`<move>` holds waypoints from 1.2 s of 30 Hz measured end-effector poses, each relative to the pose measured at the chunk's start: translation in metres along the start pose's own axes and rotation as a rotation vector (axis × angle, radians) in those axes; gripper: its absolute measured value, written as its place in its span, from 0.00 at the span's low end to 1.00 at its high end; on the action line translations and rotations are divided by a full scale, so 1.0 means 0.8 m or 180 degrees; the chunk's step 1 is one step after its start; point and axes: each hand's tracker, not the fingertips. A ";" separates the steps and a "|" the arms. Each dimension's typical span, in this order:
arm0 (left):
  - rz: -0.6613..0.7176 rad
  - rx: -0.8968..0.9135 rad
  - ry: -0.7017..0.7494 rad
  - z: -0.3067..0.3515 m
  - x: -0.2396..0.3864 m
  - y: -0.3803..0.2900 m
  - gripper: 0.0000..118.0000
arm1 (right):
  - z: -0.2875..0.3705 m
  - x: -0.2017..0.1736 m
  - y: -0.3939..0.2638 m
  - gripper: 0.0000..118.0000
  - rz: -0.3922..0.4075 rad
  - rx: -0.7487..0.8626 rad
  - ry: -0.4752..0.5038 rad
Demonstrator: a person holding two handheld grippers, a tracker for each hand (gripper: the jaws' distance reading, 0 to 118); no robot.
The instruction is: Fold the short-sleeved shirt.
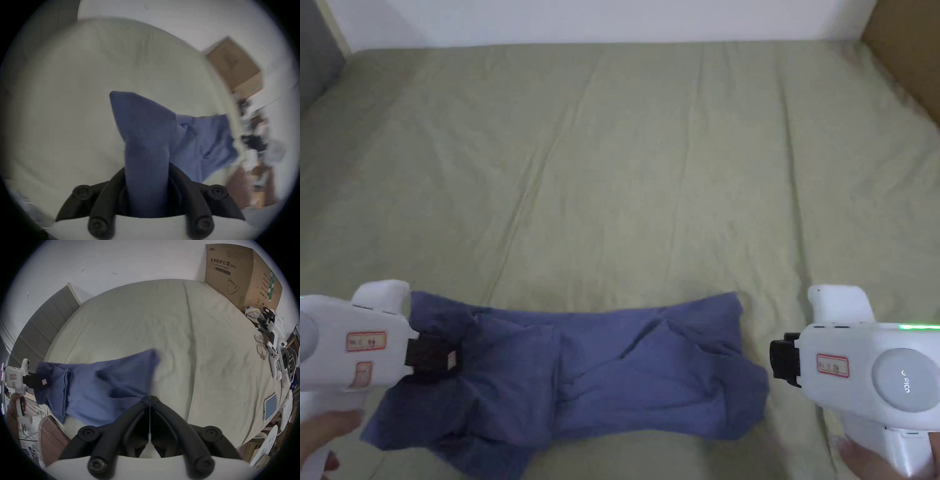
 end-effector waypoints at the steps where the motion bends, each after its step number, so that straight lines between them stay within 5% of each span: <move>1: -0.0033 0.0028 0.0161 0.007 0.004 0.002 0.11 | 0.000 -0.001 -0.001 0.02 -0.0002 0.0003 0.0025; 6: 0.0301 0.0084 -0.0247 0.014 0.034 0.018 0.11 | 0.006 0.000 -0.005 0.01 -0.0037 0.0037 0.0116; 14: 0.0446 -0.0284 -0.1663 -0.046 0.176 0.051 0.13 | 0.019 0.026 -0.008 0.02 -0.0188 0.0101 0.0112; 16: 0.0255 -0.0426 -0.1624 -0.071 0.216 0.058 0.23 | 0.022 0.034 -0.009 0.02 -0.0272 0.0122 0.0131; 19: 0.0171 -0.0597 -0.1636 -0.101 0.256 0.065 0.51 | 0.024 0.041 -0.011 0.02 -0.0302 0.0122 0.0102; 21: 0.0252 -0.0665 -0.1878 -0.117 0.266 0.066 0.78 | 0.024 0.046 -0.012 0.01 -0.0321 0.0124 0.0085; 23: 0.0426 -0.0628 -0.2248 -0.117 0.271 0.067 0.93 | 0.023 0.050 -0.012 0.01 -0.0351 0.0124 0.0084; 28: 0.0343 -0.0244 -0.2171 -0.083 0.251 0.068 0.96 | 0.019 0.056 -0.009 0.01 -0.0418 0.0136 0.0096; 30: 0.0096 -0.0031 -0.1831 -0.060 0.242 0.069 0.81 | 0.019 0.057 -0.008 0.01 -0.0419 0.0161 0.0092; 31: -0.0081 0.0062 -0.1658 -0.051 0.236 0.069 0.58 | 0.019 0.057 -0.008 0.01 -0.0425 0.0178 0.0090; 33: -0.0286 0.0161 -0.1444 -0.036 0.234 0.066 0.48 | 0.020 0.059 -0.007 0.01 -0.0439 0.0197 0.0106; 34: -0.0388 0.0149 -0.1394 -0.034 0.238 0.065 0.13 | 0.020 0.059 -0.006 0.02 -0.0444 0.0204 0.0110; 35: -0.0475 0.0187 -0.1388 -0.033 0.246 0.063 0.00 | 0.020 0.060 -0.006 0.01 -0.0447 0.0211 0.0107; 36: -0.0477 0.0084 -0.1417 -0.039 0.249 0.058 0.00 | 0.019 0.061 -0.006 0.02 -0.0450 0.0218 0.0100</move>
